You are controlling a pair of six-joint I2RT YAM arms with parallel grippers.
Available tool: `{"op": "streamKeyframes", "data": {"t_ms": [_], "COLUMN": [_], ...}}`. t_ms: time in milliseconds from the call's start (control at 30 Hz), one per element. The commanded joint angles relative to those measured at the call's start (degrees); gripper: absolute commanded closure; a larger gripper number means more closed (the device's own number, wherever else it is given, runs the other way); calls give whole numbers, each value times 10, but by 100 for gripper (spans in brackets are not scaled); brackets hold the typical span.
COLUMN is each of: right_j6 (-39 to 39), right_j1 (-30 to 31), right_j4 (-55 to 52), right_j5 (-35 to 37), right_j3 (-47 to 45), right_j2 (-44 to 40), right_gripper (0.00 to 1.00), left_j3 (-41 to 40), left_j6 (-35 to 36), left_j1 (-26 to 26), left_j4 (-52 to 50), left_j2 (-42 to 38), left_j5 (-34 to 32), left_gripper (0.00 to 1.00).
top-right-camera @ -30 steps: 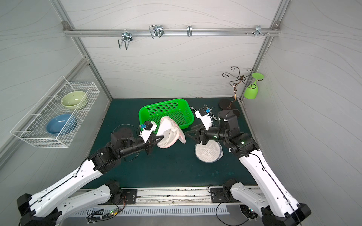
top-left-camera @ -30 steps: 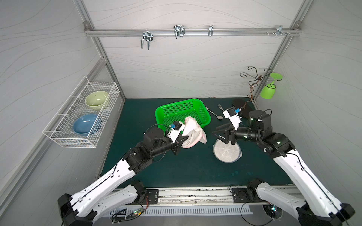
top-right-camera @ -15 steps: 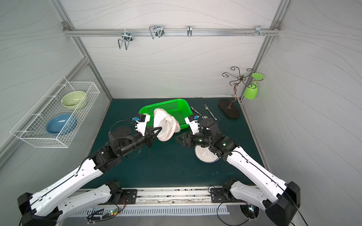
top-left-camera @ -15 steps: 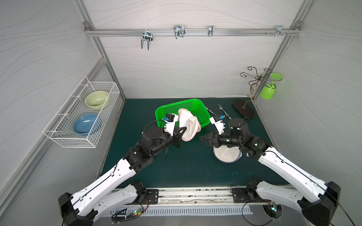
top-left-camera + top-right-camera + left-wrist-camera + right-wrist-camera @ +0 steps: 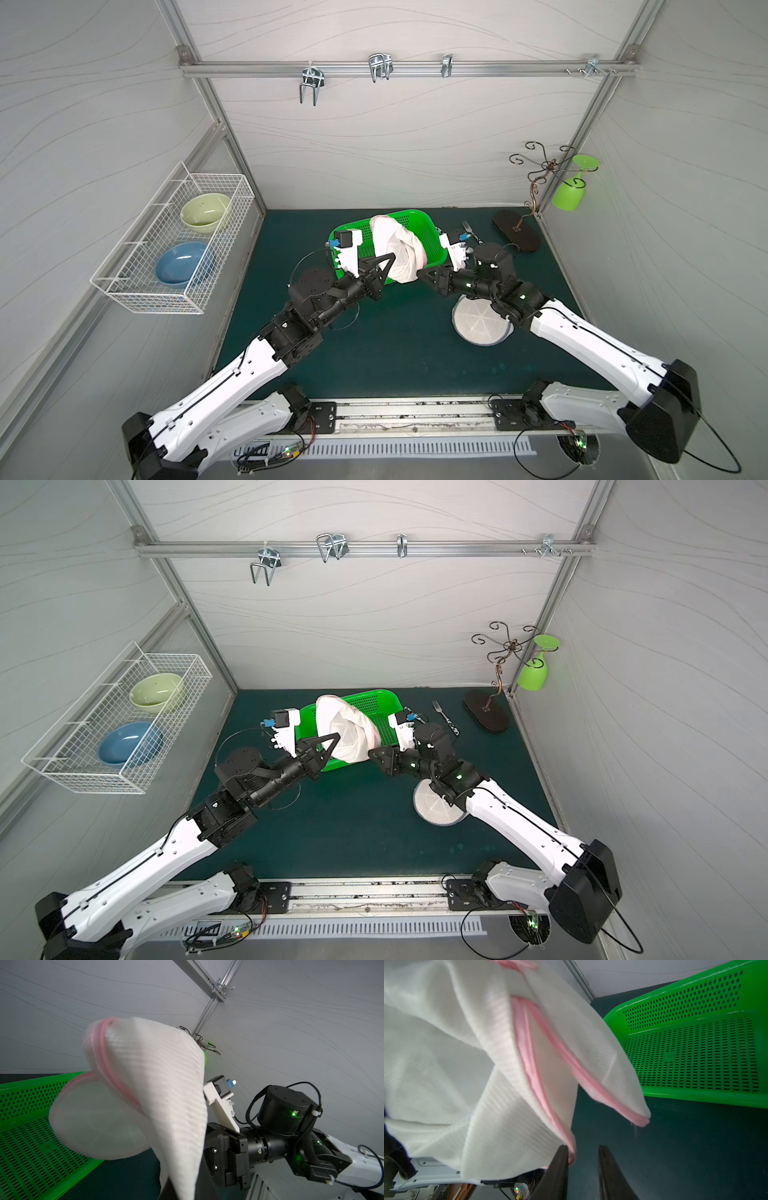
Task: Turn the laundry bag inside out
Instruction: Turn over the laundry bag.
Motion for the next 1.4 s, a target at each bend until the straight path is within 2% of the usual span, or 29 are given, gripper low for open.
{"op": "streamKeyframes", "data": {"t_ms": [0,133,233,333,533,800,1067,1233,1367], "right_j6": [-6,-13,-20,-25,-25,-29,-45,-67,-88], "right_j1": [-1,-4,-7,-14,-31,-64,-99,-124,-147], "right_j4": [51,67,81,82,84,85,97,117,128], "right_j5": [-14,-26,-26,-27,-28,26,45,57,54], "right_j3": [9,-2,-5,0,-8,-20,-9,12,35], "right_j2": [-8,-26,-35,-32,-28,-34,-18,-2,10], "right_gripper": [72,58,57,67,100,100,100,100,100], "left_j3": [1,-2,-6,-10,-7,-1,14,23,25], "left_j6": [-26,-29,-38,-48,-62,-113,-170,-228,-228], "left_j1": [4,6,9,10,10,11,12,11,12], "left_j4": [60,64,72,85,118,195,234,202,144], "left_j2": [-9,-7,-4,0,4,18,31,39,30], "left_j5": [3,8,20,34,65,120,173,207,207], "left_gripper": [100,100,100,100,100,100,100,100,100]}}
